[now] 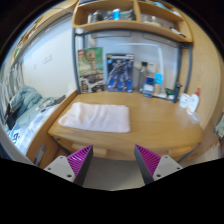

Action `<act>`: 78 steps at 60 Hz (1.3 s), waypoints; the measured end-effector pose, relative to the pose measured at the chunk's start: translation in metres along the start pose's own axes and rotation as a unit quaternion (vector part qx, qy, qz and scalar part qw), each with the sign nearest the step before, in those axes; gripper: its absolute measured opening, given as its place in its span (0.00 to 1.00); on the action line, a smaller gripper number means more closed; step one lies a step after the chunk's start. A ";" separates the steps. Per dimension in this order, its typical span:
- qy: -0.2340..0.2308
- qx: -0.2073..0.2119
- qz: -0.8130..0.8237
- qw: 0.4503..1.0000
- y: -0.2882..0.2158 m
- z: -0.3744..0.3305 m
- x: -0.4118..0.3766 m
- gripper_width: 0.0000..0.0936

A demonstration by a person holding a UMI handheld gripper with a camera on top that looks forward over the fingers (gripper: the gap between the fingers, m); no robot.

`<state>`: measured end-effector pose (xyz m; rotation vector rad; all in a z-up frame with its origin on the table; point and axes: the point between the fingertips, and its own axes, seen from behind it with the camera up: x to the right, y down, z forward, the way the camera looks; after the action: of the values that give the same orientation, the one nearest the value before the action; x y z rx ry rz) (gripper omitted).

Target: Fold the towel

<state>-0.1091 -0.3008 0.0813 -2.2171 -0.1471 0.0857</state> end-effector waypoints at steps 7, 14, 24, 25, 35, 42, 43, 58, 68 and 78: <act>-0.036 -0.024 -0.019 0.999 -0.005 0.055 -0.079 0.91; -0.062 -0.038 -0.026 0.997 -0.025 0.103 -0.144 0.91; -0.065 -0.044 -0.025 0.997 -0.067 0.181 -0.211 0.89; -0.064 -0.043 -0.025 0.997 -0.071 0.188 -0.216 0.89; -0.057 -0.054 -0.035 0.996 -0.085 0.248 -0.250 0.82; -0.022 -0.060 -0.059 0.996 -0.081 0.272 -0.243 0.70; -0.018 -0.060 -0.065 0.996 -0.080 0.273 -0.241 0.65; 0.022 -0.046 -0.084 0.995 -0.083 0.275 -0.222 0.04; -0.029 -0.063 0.003 0.998 -0.106 0.261 -0.220 0.03; -0.038 -0.027 0.058 0.997 -0.171 0.215 -0.161 0.03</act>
<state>-0.3063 -0.0508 0.0892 -2.2757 -0.0626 0.2322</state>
